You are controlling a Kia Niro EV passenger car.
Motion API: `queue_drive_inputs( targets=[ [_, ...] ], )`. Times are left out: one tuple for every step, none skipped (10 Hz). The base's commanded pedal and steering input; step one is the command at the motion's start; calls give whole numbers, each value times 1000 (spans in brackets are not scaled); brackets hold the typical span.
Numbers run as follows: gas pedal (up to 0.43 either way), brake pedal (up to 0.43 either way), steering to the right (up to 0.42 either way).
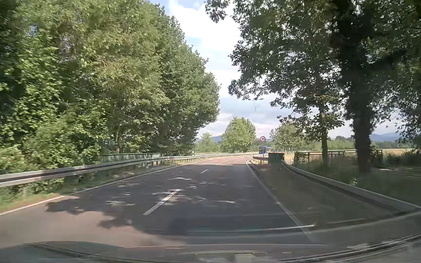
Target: Follow the waypoints while adhering to traffic rules and regulations
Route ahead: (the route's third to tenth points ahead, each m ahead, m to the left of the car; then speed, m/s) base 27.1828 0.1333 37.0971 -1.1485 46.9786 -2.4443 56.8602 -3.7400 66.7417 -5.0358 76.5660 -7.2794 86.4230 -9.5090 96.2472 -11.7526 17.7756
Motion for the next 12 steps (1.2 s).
queue_drive_inputs(
  targets=[
    [189, 0, 11],
    [189, 0, 11],
    [189, 0, 11],
    [189, 0, 11],
    [189, 0, 12],
    [189, 0, 13],
    [189, 0, 14],
    [189, 0, 15],
    [189, 0, 16],
    [189, 0, 16],
    [189, 0, 16],
    [189, 0, 16]
  ],
)
